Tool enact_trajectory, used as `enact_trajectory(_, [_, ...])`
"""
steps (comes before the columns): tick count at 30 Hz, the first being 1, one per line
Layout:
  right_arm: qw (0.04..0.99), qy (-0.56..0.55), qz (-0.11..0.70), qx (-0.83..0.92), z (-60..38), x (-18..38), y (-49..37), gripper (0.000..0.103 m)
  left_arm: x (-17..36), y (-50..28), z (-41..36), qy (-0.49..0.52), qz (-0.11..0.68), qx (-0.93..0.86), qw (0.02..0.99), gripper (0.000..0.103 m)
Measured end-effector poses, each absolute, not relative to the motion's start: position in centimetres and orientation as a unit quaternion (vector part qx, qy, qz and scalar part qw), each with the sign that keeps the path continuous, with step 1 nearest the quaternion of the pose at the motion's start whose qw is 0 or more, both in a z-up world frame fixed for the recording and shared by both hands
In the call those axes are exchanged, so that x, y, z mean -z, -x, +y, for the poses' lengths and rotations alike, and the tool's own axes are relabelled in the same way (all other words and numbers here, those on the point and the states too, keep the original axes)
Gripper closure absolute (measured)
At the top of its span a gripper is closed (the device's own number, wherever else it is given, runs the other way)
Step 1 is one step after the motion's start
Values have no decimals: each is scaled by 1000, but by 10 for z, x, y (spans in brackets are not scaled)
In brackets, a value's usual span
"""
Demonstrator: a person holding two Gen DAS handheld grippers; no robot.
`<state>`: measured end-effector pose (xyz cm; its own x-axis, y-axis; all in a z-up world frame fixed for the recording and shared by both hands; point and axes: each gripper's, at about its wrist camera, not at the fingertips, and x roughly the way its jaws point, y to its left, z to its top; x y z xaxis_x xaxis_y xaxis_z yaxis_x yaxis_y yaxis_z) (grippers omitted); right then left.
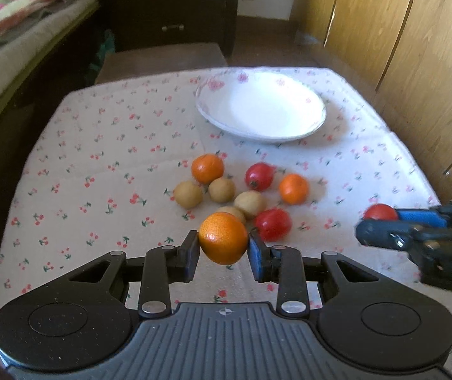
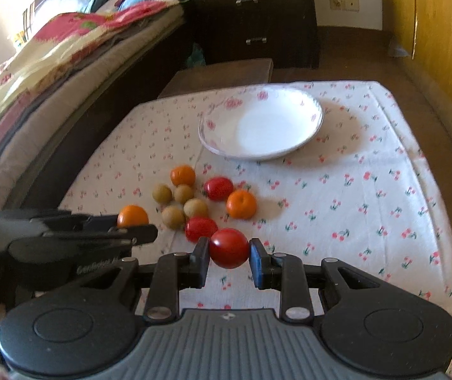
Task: Organize fruits
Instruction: 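Carry both fruits over the white bowl and open both grippers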
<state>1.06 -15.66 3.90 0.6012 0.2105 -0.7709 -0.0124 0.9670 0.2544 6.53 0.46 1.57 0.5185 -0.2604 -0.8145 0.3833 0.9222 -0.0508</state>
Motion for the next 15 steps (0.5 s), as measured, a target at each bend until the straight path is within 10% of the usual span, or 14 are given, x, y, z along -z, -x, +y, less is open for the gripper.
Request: enact_trajectory(15, [892,-108,437,-47,-175,-46,-87,75,-30,-123,-18,12,436,197,878,62])
